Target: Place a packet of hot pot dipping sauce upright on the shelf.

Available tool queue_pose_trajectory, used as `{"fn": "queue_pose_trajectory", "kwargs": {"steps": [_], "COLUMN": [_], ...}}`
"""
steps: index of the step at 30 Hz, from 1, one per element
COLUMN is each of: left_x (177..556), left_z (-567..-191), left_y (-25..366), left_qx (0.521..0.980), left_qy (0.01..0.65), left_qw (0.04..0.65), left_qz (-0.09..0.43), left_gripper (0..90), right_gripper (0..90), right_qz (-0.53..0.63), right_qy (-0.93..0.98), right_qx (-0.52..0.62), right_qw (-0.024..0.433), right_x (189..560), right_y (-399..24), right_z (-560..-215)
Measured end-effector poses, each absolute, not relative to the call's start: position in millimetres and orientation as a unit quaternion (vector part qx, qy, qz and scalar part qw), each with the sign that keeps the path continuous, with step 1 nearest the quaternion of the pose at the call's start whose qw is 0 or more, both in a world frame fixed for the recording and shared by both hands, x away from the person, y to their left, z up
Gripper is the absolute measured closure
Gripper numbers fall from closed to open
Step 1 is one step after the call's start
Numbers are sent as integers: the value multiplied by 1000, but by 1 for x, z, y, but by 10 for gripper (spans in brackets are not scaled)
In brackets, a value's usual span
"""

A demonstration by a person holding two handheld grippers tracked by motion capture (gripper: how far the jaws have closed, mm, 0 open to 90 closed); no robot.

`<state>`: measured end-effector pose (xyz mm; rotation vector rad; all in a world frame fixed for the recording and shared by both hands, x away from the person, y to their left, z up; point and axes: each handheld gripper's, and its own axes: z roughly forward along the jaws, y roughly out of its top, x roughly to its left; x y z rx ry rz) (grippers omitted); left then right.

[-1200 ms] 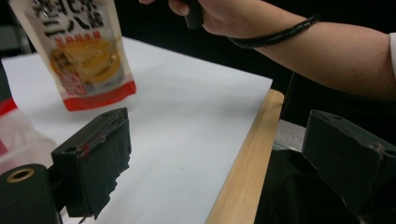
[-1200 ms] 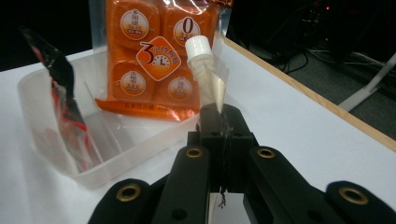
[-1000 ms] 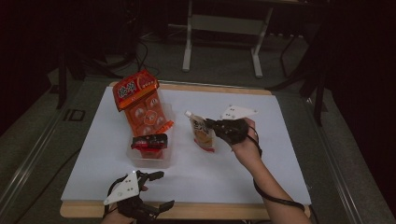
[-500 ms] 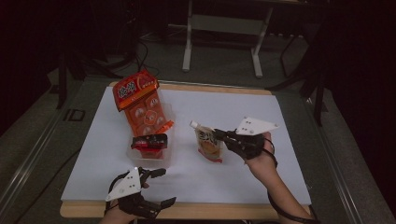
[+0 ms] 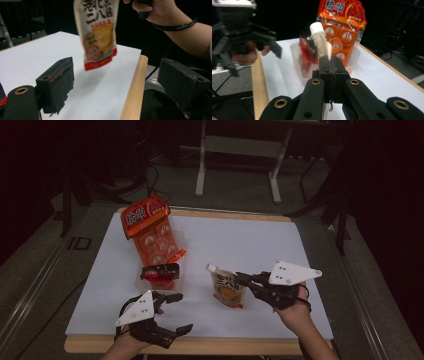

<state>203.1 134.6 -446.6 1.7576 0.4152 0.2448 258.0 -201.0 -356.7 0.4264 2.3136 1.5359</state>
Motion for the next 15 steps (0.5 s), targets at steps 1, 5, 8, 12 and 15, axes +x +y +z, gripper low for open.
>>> {"fn": "queue_pose_trajectory", "kwargs": {"steps": [1, 5, 8, 12, 15], "left_x": [204, 208, 211, 217, 225], "left_z": [-445, -438, -434, -423, -413], "left_y": [134, 130, 127, 121, 116], "left_qx": [762, 763, 763, 762, 763], "left_qy": [178, 173, 169, 160, 160], "left_qw": [613, 615, 615, 619, 617], "left_qz": [107, 103, 100, 100, 103], "left_gripper": [145, 150, 150, 150, 155], "right_gripper": [894, 894, 894, 894, 894], "right_qz": [542, 552, 555, 558, 562], "right_qy": [812, 807, 807, 807, 806], "right_qx": [147, 140, 136, 126, 116], "right_qw": [162, 154, 150, 146, 144], "right_x": [255, 246, 242, 235, 230], "right_y": [-202, -206, -206, -205, -203], "right_z": [-355, -352, -350, -348, -345]}}
